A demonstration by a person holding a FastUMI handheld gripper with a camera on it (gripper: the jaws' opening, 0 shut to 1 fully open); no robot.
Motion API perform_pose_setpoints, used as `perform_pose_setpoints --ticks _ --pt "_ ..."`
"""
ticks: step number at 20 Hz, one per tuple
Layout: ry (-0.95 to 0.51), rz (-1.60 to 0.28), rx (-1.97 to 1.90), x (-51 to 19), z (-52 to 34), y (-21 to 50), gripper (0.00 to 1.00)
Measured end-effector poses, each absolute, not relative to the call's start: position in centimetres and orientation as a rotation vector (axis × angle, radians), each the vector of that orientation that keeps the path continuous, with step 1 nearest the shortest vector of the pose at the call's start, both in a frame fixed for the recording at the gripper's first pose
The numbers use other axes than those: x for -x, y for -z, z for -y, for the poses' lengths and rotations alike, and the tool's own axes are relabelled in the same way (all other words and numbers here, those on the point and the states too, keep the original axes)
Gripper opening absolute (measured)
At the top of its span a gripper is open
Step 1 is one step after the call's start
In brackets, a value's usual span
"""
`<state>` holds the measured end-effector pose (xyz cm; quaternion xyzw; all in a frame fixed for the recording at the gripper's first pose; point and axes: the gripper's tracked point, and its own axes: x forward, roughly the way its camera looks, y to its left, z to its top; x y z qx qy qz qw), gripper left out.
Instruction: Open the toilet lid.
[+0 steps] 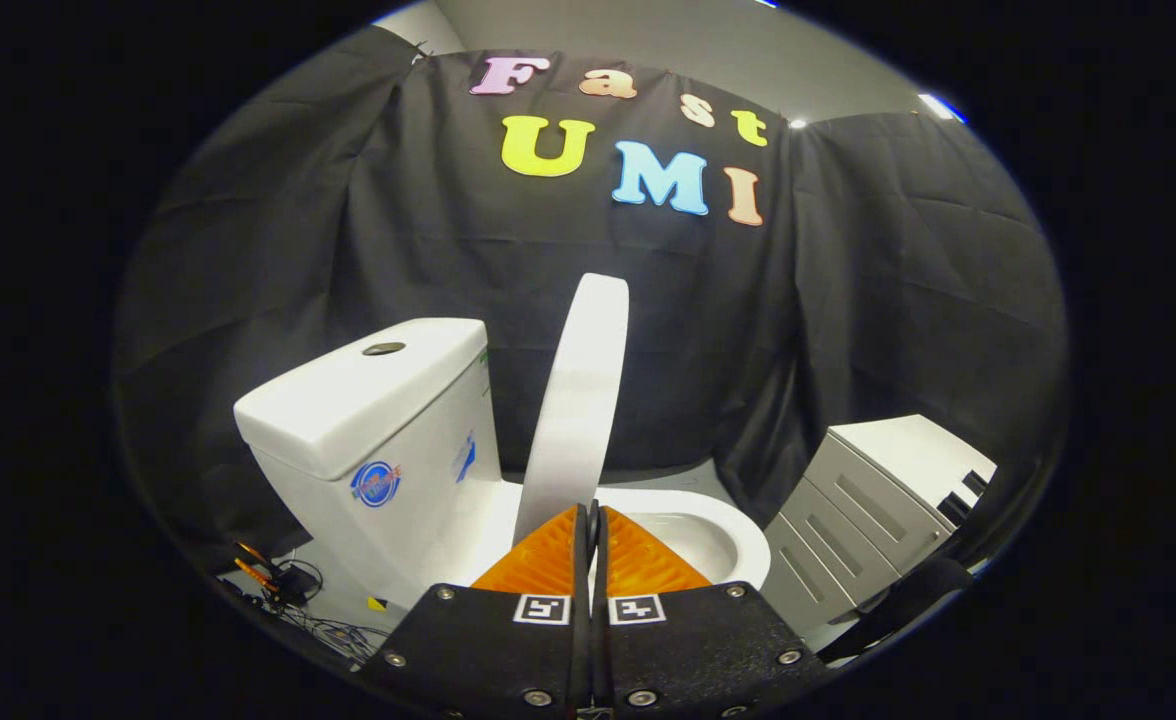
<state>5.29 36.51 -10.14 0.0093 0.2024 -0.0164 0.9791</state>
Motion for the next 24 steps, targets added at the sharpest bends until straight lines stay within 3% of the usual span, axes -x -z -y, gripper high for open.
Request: perform_pose_setpoints --ticks 12,24 --pt "-0.123 -0.367 -0.014 -5.9 -44.1 9.0 0.0" --pt "-0.146 -0.354 0.031 -6.0 -45.8 8.6 0.0"
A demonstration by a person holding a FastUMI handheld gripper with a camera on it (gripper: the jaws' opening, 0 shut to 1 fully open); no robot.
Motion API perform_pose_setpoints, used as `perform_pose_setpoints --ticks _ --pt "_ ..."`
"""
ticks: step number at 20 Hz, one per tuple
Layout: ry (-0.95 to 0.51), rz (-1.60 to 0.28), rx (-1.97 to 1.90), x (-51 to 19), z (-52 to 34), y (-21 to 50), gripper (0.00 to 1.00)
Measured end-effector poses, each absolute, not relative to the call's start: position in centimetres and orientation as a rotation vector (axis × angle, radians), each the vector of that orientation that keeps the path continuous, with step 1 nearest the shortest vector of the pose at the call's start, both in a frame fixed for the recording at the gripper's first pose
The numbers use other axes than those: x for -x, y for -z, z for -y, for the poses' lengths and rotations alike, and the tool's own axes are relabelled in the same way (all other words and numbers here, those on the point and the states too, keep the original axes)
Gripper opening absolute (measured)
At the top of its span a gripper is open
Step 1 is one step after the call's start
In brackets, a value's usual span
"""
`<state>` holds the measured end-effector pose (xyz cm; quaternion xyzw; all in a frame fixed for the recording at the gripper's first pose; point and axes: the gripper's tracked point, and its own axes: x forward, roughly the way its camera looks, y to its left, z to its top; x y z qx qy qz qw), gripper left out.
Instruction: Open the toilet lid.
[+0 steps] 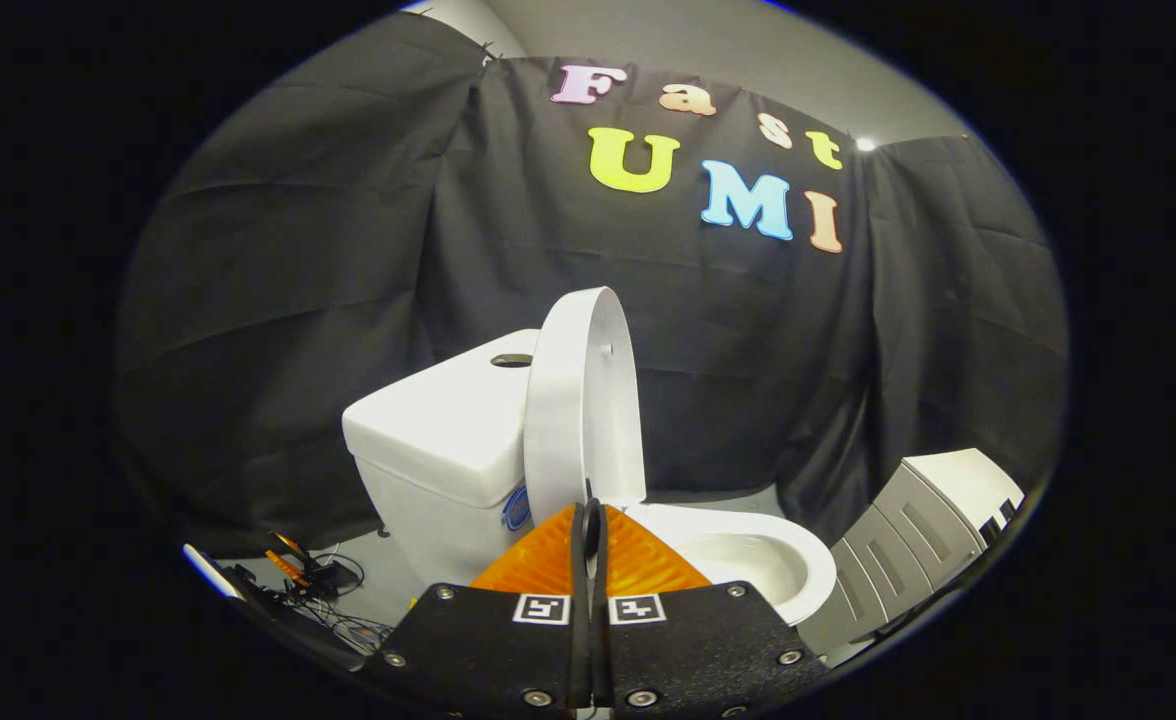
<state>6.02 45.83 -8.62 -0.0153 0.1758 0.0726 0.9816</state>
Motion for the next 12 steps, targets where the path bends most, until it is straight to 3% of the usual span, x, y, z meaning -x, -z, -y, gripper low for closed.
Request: perform_pose_setpoints --ticks 4,8,12 --pt "-0.16 -0.361 0.037 -6.1 -45.9 8.7 0.01" --pt "-0.249 -0.364 0.018 -5.7 -47.2 8.0 0.15" --pt "-0.34 -0.339 -0.053 -3.8 -47.9 6.3 0.69"
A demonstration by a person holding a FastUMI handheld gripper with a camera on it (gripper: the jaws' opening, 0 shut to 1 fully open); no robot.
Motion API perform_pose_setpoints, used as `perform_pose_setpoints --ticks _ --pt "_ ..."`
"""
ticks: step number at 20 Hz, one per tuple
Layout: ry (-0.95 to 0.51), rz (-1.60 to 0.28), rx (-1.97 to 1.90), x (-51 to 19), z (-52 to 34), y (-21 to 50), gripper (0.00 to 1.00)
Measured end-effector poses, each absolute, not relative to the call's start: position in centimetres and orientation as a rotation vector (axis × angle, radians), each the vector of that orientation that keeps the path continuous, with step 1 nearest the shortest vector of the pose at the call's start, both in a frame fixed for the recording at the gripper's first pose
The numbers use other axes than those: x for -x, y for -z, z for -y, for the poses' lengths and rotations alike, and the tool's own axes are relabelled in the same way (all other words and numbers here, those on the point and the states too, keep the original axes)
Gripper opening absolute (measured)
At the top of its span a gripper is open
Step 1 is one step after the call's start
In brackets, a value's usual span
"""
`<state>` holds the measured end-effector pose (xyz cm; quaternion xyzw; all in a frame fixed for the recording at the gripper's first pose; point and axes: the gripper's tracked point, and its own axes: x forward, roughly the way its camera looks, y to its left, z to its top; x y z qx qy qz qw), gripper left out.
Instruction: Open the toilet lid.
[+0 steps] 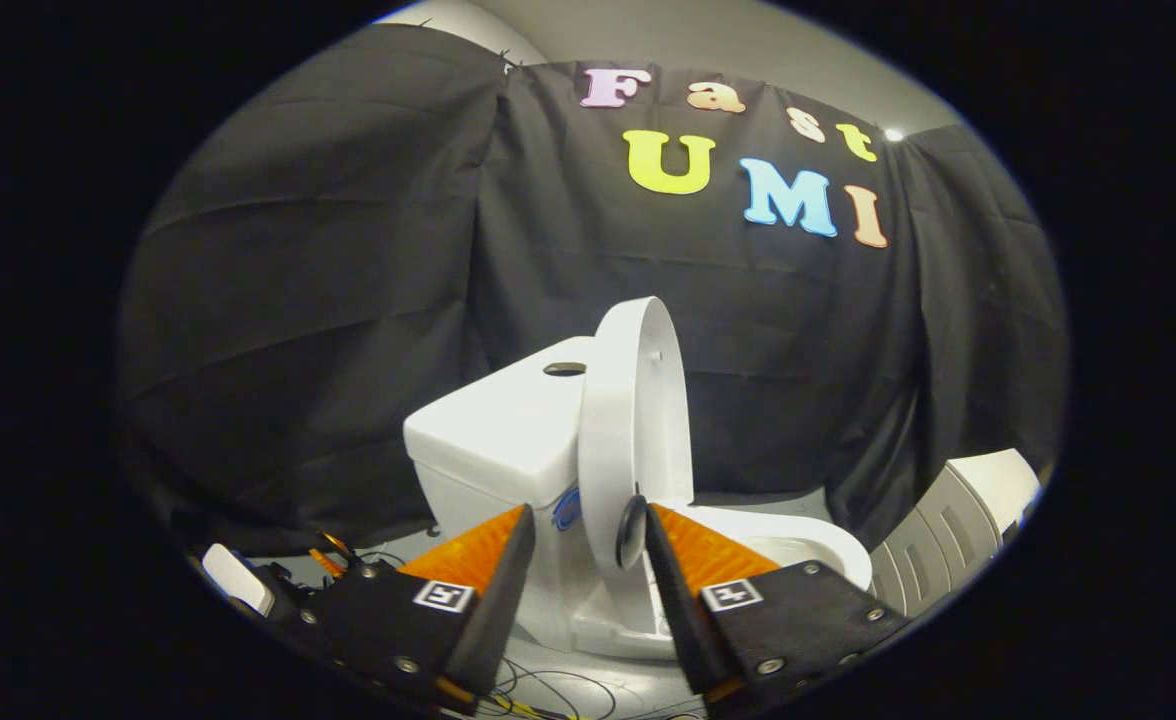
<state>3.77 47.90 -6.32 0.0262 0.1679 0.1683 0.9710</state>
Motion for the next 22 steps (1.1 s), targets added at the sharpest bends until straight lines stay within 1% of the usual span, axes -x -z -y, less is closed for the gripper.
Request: perform_pose_setpoints --ticks 1,3,9,13,15,22 --pt "-0.356 -0.322 -0.066 -3.4 -47.7 5.4 0.87" --pt "-0.373 -0.278 -0.096 -2.6 -46.3 3.1 0.94" --pt "-0.391 -0.146 -0.174 -2.8 -39.4 -3.1 0.95" --pt "-0.376 -0.1 -0.197 -4.1 -32.6 -5.1 0.94" --pt "-0.345 -0.059 -0.185 -4.9 -28.3 -6.4 0.95" --pt "-0.243 0.014 -0.12 -7.4 -14.6 -7.4 0.94"
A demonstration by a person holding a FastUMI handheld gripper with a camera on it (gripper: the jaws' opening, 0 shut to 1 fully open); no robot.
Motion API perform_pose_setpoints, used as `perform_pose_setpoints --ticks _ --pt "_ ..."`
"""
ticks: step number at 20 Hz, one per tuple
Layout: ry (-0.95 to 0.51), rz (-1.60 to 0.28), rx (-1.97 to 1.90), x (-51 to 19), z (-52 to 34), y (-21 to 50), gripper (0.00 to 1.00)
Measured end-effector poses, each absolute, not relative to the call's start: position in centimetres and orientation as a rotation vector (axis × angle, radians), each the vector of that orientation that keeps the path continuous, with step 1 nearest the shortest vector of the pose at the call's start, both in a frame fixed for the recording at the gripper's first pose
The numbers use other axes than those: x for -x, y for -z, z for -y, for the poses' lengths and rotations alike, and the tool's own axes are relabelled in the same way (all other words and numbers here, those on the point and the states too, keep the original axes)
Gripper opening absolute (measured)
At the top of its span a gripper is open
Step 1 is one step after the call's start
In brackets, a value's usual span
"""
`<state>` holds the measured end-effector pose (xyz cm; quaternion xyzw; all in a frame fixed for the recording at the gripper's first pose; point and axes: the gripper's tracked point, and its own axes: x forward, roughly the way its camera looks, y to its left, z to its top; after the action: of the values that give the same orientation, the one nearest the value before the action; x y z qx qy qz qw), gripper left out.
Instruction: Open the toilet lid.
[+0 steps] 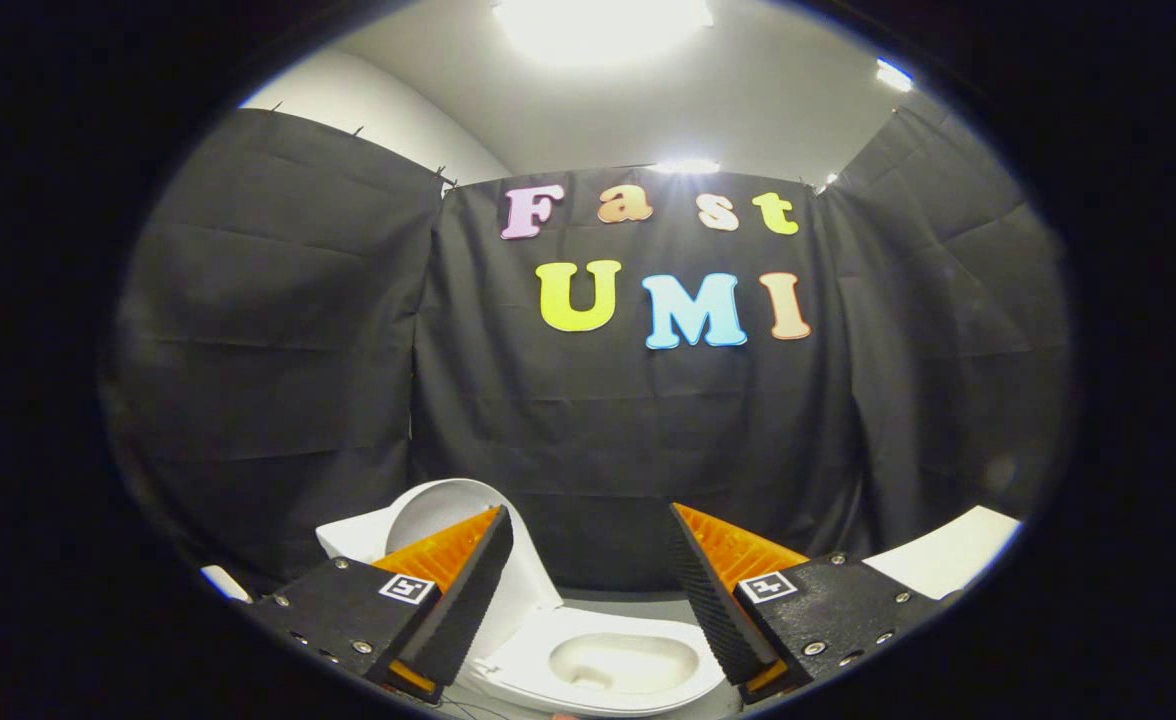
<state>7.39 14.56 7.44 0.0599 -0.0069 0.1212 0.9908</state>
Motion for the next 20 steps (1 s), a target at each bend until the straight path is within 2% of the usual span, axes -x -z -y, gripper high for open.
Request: perform_pose_setpoints --ticks 6,13,20 --pt "-0.184 0.036 0.01 -7.8 -7.2 -6.8 0.95" --pt "-0.162 0.072 -0.117 -8.4 -0.8 -7.4 0.95" --pt "-0.192 0.087 -0.116 -5.1 2.8 -4.5 0.95"
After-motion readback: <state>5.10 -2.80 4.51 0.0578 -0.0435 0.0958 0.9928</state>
